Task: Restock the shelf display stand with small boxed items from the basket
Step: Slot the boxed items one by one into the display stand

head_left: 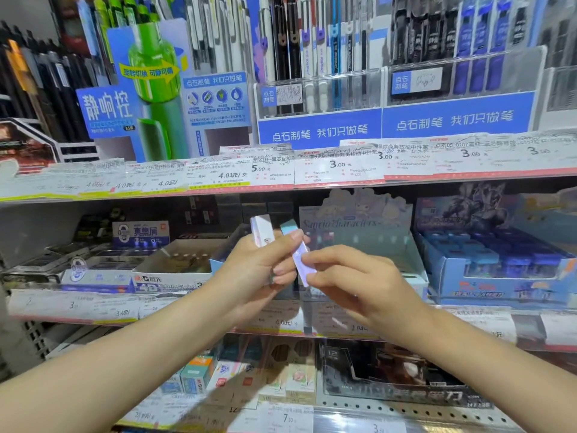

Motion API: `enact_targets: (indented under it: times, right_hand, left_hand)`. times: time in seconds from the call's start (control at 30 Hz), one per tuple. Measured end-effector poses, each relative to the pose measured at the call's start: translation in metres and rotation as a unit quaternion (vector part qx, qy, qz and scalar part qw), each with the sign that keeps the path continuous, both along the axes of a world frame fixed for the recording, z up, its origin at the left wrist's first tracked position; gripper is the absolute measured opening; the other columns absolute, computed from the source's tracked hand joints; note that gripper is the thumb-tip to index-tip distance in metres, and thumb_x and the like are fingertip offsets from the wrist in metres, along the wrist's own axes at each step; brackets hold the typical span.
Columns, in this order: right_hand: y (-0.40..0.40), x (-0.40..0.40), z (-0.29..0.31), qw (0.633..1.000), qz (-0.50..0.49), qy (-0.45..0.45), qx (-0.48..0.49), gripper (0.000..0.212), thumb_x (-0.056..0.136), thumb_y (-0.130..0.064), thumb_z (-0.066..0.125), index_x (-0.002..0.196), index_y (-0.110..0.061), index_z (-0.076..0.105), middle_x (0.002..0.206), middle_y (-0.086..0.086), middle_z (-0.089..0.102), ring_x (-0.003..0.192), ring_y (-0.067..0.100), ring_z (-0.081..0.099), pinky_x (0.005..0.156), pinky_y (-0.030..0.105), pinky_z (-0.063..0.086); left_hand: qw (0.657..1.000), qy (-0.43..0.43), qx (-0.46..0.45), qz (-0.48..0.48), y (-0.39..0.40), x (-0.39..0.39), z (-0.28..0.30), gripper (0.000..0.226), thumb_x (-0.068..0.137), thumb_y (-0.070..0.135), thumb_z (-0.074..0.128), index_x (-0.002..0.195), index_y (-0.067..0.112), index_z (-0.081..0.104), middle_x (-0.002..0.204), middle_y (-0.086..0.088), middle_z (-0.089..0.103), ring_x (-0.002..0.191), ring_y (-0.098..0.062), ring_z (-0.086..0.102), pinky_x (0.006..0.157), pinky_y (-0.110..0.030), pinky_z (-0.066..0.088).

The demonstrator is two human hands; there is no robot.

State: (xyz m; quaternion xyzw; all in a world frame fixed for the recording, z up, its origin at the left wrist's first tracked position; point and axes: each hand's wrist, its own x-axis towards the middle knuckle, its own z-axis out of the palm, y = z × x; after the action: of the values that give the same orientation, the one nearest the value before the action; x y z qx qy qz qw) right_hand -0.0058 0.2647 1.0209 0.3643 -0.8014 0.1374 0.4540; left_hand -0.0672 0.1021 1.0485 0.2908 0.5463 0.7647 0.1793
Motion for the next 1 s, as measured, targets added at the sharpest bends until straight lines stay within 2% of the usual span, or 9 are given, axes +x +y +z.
enact_targets:
  times: [0.17,0.23,0.33,0.43,0.57,0.67,0.77,0.9,1.0]
  right_hand:
    - [-0.003,0.005,0.011,0.994,0.007,-0.064,-0.085,0.032,0.076,-0.019,0.066,0.105,-0.009,0.057,0.101,0.003,0.058,0.087,0.012,0.058,0.073,0.029,0.051]
    - [-0.007,0.004,0.023,0.968,0.003,-0.171,-0.185,0.048,0.076,-0.021,0.068,0.119,-0.026,0.046,0.107,-0.003,0.054,0.086,0.008,0.060,0.074,0.029,0.054]
    - [-0.008,0.002,0.036,0.913,0.029,-0.322,-0.249,0.049,0.076,-0.012,0.072,0.107,-0.040,0.046,0.089,-0.003,0.063,0.071,0.017,0.068,0.068,0.031,0.055]
    - [-0.009,-0.002,0.038,0.905,0.025,-0.345,-0.246,0.043,0.074,-0.007,0.074,0.099,-0.036,0.054,0.082,-0.013,0.059,0.061,0.008,0.063,0.063,0.017,0.049]
    - [0.003,-0.009,0.046,0.903,0.014,-0.333,-0.270,0.040,0.076,-0.007,0.072,0.097,-0.036,0.055,0.091,-0.003,0.060,0.064,0.013,0.055,0.065,0.025,0.048]
    - [0.023,-0.024,0.053,0.913,-0.044,-0.283,-0.291,0.036,0.076,-0.005,0.071,0.104,-0.024,0.057,0.094,0.004,0.057,0.060,0.003,0.053,0.061,0.009,0.042]
    - [0.033,-0.041,0.049,0.910,-0.084,-0.281,-0.293,0.038,0.078,0.002,0.065,0.111,-0.016,0.057,0.092,0.004,0.051,0.063,0.012,0.048,0.062,0.011,0.040]
    - [0.036,-0.055,0.034,0.926,-0.100,-0.270,-0.244,0.039,0.079,0.000,0.064,0.112,-0.019,0.057,0.087,-0.016,0.051,0.073,0.021,0.055,0.069,0.017,0.044]
    - [0.035,-0.062,0.028,0.934,-0.106,-0.259,-0.223,0.037,0.079,0.001,0.065,0.114,-0.009,0.057,0.089,-0.029,0.045,0.074,0.025,0.056,0.072,0.026,0.046]
  left_hand:
    - [0.976,0.173,-0.117,0.068,-0.003,0.000,0.004,0.022,0.086,0.015,0.064,0.066,0.007,0.055,0.049,-0.001,0.037,0.042,-0.010,0.027,0.042,-0.019,0.024]
    - [0.966,0.196,-0.145,0.082,-0.002,0.001,0.006,0.029,0.083,0.013,0.067,0.056,0.012,0.056,0.044,0.003,0.042,0.042,-0.010,0.030,0.042,-0.019,0.025]
    - [0.963,0.193,-0.155,0.107,0.002,0.002,0.010,0.036,0.081,0.008,0.068,0.046,0.017,0.060,0.036,0.006,0.047,0.036,-0.007,0.032,0.039,-0.016,0.026]
    - [0.962,0.181,-0.147,0.139,0.004,0.001,0.010,0.033,0.079,0.011,0.069,0.048,0.014,0.060,0.036,0.007,0.046,0.034,-0.008,0.032,0.039,-0.015,0.027]
    - [0.946,0.228,-0.155,0.169,0.002,-0.001,0.005,0.031,0.089,0.020,0.058,0.061,0.009,0.066,0.053,-0.009,0.063,0.035,-0.011,0.040,0.041,-0.020,0.034]
    - [0.865,0.398,-0.244,0.185,-0.005,-0.007,-0.002,0.028,0.094,0.018,0.052,0.071,0.008,0.065,0.059,-0.010,0.063,0.046,-0.010,0.050,0.050,-0.020,0.041]
    - [0.727,0.603,-0.296,0.141,-0.011,-0.015,-0.013,0.025,0.090,0.006,0.051,0.075,0.024,0.058,0.077,0.004,0.059,0.072,-0.004,0.051,0.066,-0.021,0.041]
    - [0.547,0.734,-0.373,0.153,-0.007,-0.016,-0.024,0.018,0.069,0.008,0.060,0.086,0.012,0.063,0.117,-0.013,0.062,0.105,-0.023,0.046,0.075,-0.035,0.048]
    - [0.511,0.740,-0.401,0.171,-0.003,-0.015,-0.024,0.026,0.055,0.004,0.065,0.080,0.012,0.062,0.121,-0.019,0.060,0.104,-0.028,0.043,0.073,-0.039,0.047]
